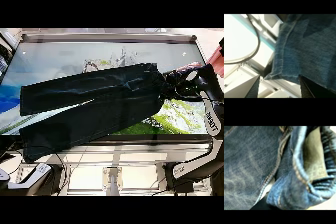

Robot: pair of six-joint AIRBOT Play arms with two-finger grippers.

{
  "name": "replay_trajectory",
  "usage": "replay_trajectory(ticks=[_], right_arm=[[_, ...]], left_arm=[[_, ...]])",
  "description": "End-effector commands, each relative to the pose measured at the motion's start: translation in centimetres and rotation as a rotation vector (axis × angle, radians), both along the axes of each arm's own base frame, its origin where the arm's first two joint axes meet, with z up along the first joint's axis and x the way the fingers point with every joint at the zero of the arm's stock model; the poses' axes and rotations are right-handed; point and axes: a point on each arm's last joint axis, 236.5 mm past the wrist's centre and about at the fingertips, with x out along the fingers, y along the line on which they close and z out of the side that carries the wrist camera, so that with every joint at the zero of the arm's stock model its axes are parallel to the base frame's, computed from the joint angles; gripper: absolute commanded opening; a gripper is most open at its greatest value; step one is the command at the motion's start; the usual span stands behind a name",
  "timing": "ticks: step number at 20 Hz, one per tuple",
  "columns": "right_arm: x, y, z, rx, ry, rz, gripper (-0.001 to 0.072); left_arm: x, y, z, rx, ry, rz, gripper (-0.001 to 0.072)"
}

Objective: Fold the clothes and pants, and hang the long-sleeved shirts on hangers.

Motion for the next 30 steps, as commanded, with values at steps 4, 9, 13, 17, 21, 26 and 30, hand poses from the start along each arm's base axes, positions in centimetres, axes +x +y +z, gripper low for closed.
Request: replay_trajectory(ticks=[4, 9, 13, 17, 21, 26, 30], right_arm=[[-0.5, 0.0, -0.1, -0.008, 0.019, 0.014, 0.0023], [-0.5, 0.0, 0.0, -0.007, 0.019, 0.014, 0.0023], [-0.5, 0.0, 0.0, -0.007, 0.019, 0.014, 0.0023], [-0.9, 0.1, 0.1, -0.003, 0.032, 0.021, 0.0023], [-0.8, 0.1, 0.1, -0.004, 0.028, 0.019, 0.0023], [-0.8, 0.1, 0.1, 0.0, 0.03, 0.019, 0.0024], [-0.9, 0.2, 0.1, 0.002, 0.035, 0.021, 0.0024]], left_arm=[[-1.0, -1.8, -1.8, -0.12, 0.024, -0.014, 0.0538], [-0.4, -3.0, -3.1, -0.152, -0.013, -0.038, 0.0474], [-0.3, -2.5, -3.3, -0.126, -0.02, -0.036, 0.0457], [-1.1, 0.0, -2.5, -0.043, 0.021, -0.061, 0.0458], [0.8, -1.0, -2.5, -0.087, -0.059, -0.063, 0.0458], [1.1, -4.3, -3.8, -0.189, -0.06, -0.143, 0.0448], [-0.8, -5.5, -4.0, -0.258, 0.048, -0.156, 0.0301]])
